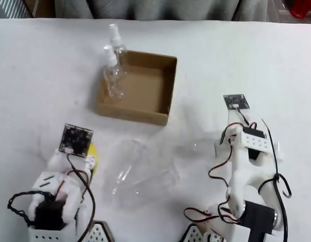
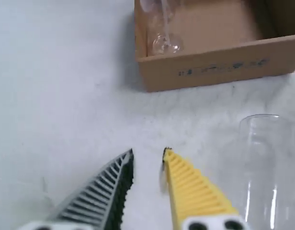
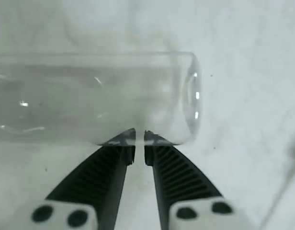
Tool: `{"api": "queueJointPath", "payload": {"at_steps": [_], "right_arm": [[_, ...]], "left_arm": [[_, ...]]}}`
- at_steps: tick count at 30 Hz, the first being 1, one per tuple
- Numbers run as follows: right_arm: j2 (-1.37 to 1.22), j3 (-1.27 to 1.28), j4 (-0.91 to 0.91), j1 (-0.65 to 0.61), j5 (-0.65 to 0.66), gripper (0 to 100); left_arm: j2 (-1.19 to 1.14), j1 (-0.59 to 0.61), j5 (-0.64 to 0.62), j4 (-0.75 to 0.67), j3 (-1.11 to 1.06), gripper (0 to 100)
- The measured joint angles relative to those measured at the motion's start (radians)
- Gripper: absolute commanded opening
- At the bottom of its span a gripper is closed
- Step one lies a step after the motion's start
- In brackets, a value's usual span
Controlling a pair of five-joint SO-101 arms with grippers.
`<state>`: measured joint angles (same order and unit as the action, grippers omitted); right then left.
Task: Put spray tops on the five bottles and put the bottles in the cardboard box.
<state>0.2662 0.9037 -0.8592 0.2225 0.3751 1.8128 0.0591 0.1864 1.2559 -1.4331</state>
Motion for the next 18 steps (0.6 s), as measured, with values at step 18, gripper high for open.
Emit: {"api": "queueJointPath", "payload": {"at_steps": [18], "right_arm": [[0.0,0.0,0.0,0.0,0.0,1.6]], "left_arm": [[-0.724,-0.322,-0.066,0.064,0.4,4]]}}
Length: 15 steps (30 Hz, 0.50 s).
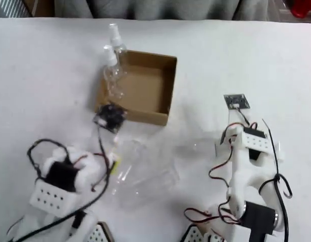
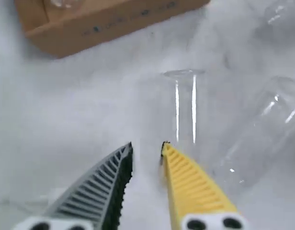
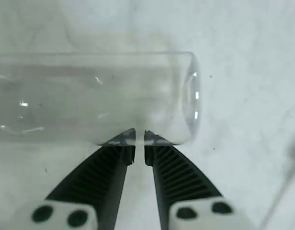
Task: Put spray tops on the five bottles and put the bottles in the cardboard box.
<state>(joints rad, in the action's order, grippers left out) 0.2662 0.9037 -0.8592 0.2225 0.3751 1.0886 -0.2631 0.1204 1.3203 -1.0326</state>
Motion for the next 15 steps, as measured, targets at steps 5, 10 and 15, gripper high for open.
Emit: {"api": "queueJointPath", "payload": {"at_steps": [5,10,15], "right_arm": [[0.0,0.0,0.0,0.0,0.0,1.6],[0.0,0.0,0.0,0.0,0.0,1.6],[0.0,0.009,0.0,0.0,0.0,1.6]], "left_arm": [[-0.02,-0.184,-0.049,0.031,0.005,3],[-0.02,-0.327,-0.101,0.025,-0.014,2],[-0.021,-0.385,-0.107,-0.069,-0.13,2]]}}
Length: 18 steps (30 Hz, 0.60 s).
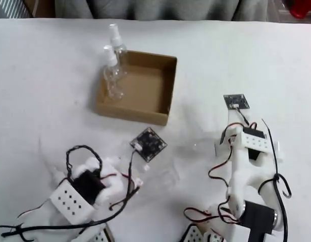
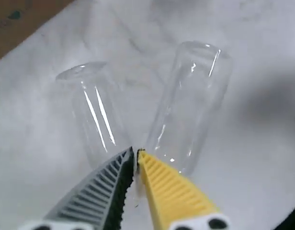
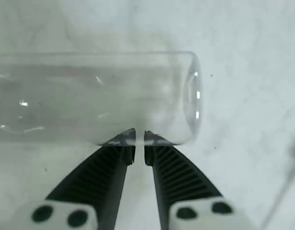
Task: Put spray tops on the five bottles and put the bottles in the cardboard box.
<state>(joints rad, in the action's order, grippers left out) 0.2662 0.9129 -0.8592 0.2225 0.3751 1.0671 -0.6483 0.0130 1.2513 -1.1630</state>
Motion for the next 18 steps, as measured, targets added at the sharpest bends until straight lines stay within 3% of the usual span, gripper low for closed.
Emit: {"api": "queueJointPath", "payload": {"at_steps": [10,18], "right_arm": [[0.0,0.005,0.0,0.0,0.0,1.6],[0.0,0.005,0.0,0.0,0.0,1.6]], "left_arm": [[-0.025,-0.003,0.044,-0.041,-0.078,2],[-0.348,0.077,0.086,-0.041,-0.009,2]]}}
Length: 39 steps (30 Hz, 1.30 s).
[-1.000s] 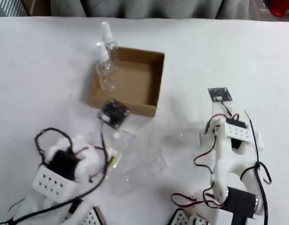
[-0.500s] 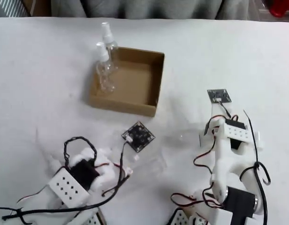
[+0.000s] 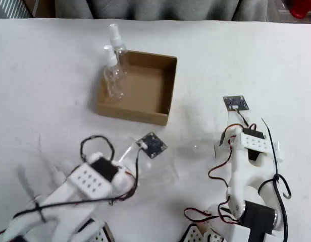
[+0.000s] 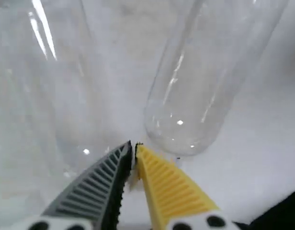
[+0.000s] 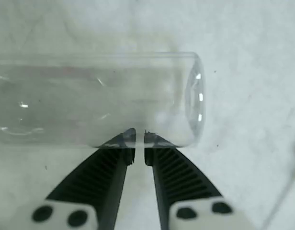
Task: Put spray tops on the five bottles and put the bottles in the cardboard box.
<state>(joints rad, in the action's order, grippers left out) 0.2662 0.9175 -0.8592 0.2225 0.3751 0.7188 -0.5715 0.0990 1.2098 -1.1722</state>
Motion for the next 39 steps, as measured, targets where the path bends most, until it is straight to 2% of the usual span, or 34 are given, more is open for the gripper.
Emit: {"api": "queueJointPath", "payload": {"at_steps": [4,12,26,32,37,39], "right_arm": [[0.0,0.0,0.0,0.0,0.0,1.6],[0.0,0.0,0.002,0.0,0.0,1.6],[0.0,0.0,0.002,0.0,0.0,1.6],[0.0,0.0,0.002,0.0,0.0,1.6],[0.0,0.0,0.002,0.0,0.0,1.6],[0.0,0.0,0.002,0.0,0.0,1.6]], "left_arm": [[-0.123,0.057,0.008,-0.029,0.023,2],[-0.129,0.218,0.032,-0.06,0.023,2],[-0.135,0.589,0.163,-0.068,0.025,2],[-0.135,0.713,0.164,-0.192,0.025,2],[-0.135,0.724,0.16,-0.279,0.025,2],[-0.135,0.729,0.106,-0.322,0.025,2]]}}
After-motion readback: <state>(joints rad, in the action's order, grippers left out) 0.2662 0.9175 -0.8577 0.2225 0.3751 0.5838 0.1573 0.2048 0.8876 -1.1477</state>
